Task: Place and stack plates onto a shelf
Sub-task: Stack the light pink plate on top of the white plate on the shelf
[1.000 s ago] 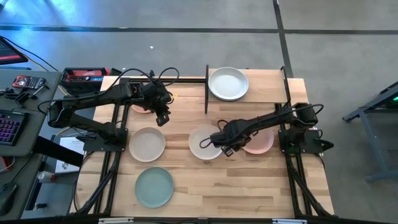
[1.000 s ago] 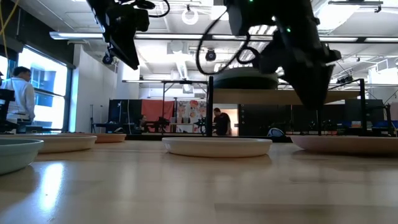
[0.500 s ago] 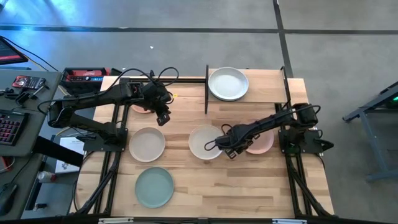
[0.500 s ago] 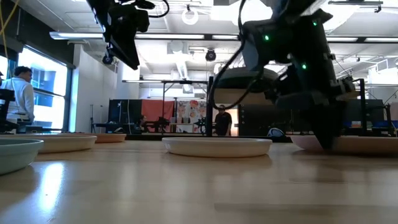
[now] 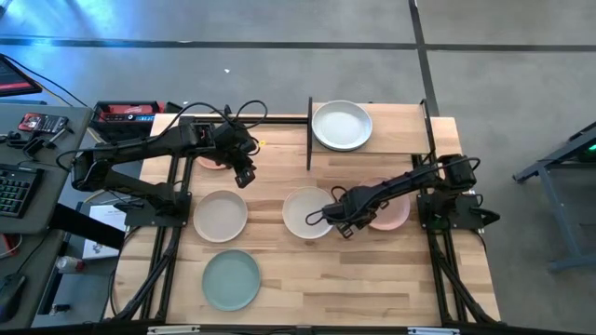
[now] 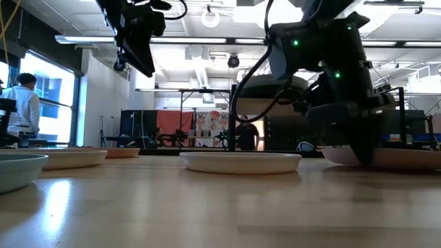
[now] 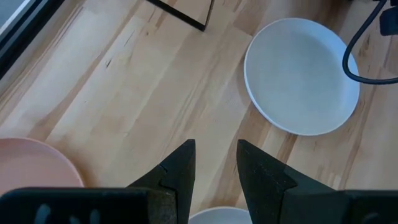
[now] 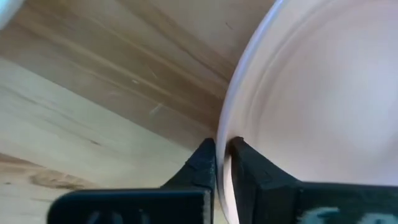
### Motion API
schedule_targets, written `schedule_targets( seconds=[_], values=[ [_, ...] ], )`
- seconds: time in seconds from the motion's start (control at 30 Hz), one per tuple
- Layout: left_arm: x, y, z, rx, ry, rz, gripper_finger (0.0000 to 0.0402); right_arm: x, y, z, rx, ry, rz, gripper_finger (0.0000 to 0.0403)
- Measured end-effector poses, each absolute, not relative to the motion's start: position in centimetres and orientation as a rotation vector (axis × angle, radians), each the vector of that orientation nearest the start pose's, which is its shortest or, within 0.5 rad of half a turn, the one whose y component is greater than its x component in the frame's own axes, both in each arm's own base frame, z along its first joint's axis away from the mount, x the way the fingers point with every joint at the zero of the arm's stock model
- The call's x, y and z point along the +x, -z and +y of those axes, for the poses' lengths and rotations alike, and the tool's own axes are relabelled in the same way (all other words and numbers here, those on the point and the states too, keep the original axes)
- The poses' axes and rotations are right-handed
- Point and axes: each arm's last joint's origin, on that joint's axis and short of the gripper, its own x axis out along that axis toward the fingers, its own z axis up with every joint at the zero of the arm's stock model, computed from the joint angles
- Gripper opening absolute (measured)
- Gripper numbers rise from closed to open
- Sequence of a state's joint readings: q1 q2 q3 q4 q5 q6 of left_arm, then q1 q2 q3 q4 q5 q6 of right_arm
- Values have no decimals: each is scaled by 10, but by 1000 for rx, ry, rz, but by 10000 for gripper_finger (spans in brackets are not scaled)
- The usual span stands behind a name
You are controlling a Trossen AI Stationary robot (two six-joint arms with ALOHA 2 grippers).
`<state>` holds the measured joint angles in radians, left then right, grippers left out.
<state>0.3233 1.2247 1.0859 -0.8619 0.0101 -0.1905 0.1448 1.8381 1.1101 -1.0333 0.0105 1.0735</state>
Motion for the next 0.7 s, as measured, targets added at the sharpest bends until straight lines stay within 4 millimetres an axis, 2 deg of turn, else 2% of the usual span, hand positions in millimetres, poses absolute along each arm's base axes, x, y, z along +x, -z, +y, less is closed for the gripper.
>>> schedule_targets(
  seconds=[0.1,0.23,0.7],
  values=[
    [222,-296,74,-340,-381,963,106,292,-151,42,636,845,1616,15],
    [222,-296,74,-339,-381,962,106,293,-165,43,641,840,1614,3],
    [222,-296,74,-328,-375,957,106,294,-239,43,831,811,1373,0]
  ],
)
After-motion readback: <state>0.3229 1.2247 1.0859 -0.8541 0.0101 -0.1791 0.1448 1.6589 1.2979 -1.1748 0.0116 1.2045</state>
